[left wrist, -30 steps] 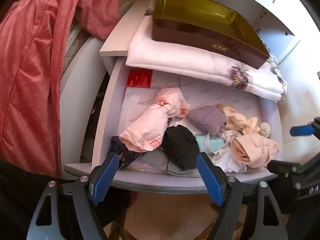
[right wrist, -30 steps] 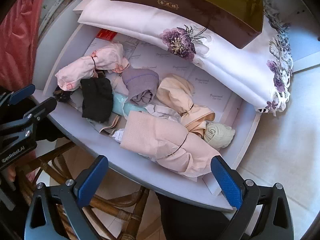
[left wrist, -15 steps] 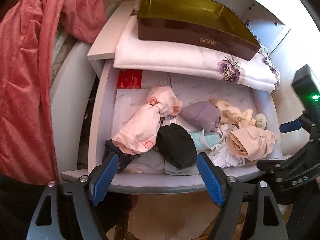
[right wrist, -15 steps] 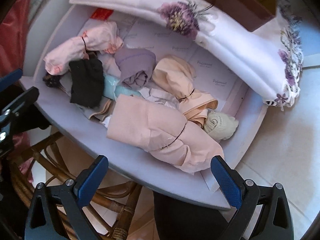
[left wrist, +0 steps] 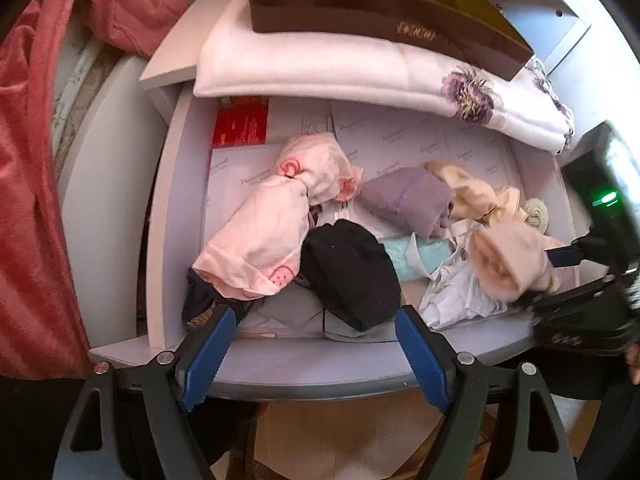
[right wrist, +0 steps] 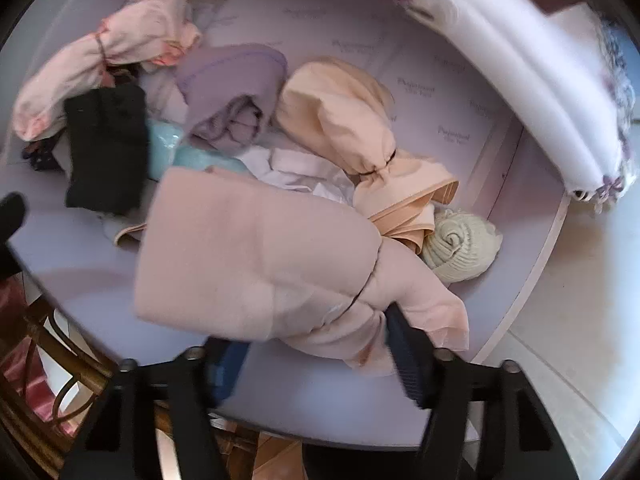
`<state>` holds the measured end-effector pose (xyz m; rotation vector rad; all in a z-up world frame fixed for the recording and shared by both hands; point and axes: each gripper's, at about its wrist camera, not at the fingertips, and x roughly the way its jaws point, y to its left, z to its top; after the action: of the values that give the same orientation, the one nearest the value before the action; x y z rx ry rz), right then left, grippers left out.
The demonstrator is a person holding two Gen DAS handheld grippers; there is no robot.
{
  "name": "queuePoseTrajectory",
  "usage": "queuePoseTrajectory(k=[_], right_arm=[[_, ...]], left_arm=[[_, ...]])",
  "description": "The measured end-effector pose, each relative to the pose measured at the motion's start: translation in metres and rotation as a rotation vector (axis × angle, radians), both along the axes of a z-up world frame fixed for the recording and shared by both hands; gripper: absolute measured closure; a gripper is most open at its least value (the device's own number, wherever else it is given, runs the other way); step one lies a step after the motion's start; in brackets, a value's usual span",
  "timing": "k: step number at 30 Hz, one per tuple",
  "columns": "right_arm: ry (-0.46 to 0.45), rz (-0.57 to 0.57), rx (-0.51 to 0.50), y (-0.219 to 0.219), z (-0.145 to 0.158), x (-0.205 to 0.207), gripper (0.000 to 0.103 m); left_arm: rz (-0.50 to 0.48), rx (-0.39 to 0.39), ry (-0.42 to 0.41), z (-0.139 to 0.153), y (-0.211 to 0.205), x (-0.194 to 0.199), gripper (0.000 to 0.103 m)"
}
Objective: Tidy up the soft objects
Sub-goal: 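Reach into the drawer and grasp the pale pink rolled garment with the right tool, then carry the pale pink garment into the gold tray and open the right tool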
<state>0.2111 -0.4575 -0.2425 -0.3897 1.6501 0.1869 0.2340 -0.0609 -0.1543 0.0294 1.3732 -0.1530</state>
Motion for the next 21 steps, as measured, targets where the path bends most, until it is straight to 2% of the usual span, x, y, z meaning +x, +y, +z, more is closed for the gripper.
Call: queuePoseTrajectory(k=[2,6,11,17,21], right_arm=[[-0.05,-0.016,0.031,-0.003,0.018,-0.004,0.058],[-0.121,-0.047,0.11,-0.005,0.049,-0.019,0.058],[-0.203,-0.174,0.226,-0.021,0.082,-0.031,0.059],[-0.346,-0.338,0.36,-0.044,0.128,-0.031,0.059],[-0.419,-0.393,0.446,-0.05,0.152,-0.022,0.059]], left_arm=[[-0.005,0.009,0.001,-0.002,-0.001,0.001,0.02],[-0.039,0.01,0.004,-0.004,-0.008,-0.001,0.02],[-0.034,0.004,0.001,-0.003,-0.007,-0.002,0.02],[-0.037,0.001,0.001,-0.003,-0.008,-0.002,0.02],[-0.041,0.006,0.005,-0.005,-0.009,-0.002,0.02]])
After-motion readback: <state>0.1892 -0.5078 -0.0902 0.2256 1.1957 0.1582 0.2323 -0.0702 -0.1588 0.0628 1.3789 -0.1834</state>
